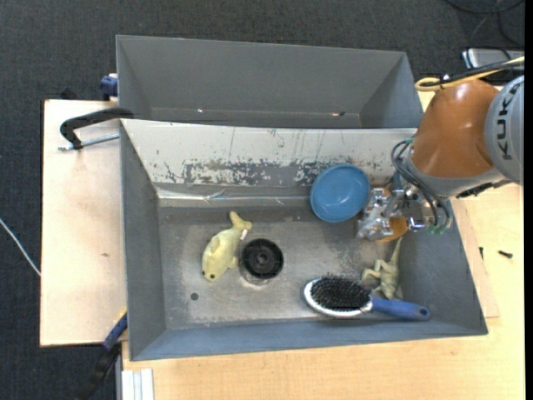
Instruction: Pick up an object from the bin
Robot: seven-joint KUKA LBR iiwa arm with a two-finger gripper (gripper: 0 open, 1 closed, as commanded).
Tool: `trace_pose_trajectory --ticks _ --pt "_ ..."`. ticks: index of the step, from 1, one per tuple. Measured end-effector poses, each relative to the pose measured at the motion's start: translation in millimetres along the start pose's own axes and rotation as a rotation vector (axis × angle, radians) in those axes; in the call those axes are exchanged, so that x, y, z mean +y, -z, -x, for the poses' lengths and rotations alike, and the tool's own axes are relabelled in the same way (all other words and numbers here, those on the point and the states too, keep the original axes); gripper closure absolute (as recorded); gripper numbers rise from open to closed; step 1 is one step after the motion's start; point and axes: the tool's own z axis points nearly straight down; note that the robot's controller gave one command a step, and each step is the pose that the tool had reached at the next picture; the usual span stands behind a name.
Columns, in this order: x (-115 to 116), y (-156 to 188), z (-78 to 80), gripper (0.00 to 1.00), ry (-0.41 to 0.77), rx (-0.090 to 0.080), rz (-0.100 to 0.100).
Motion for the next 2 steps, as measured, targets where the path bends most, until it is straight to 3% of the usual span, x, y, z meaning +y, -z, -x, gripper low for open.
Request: trace_pose_trajectory --ticks 1,2 --pt "-2 98 -8.4 1.00 -0.024 -0.017 -0.010" --pt "-5 46 -15.8 1.00 -0.132 0.000 -0.006"
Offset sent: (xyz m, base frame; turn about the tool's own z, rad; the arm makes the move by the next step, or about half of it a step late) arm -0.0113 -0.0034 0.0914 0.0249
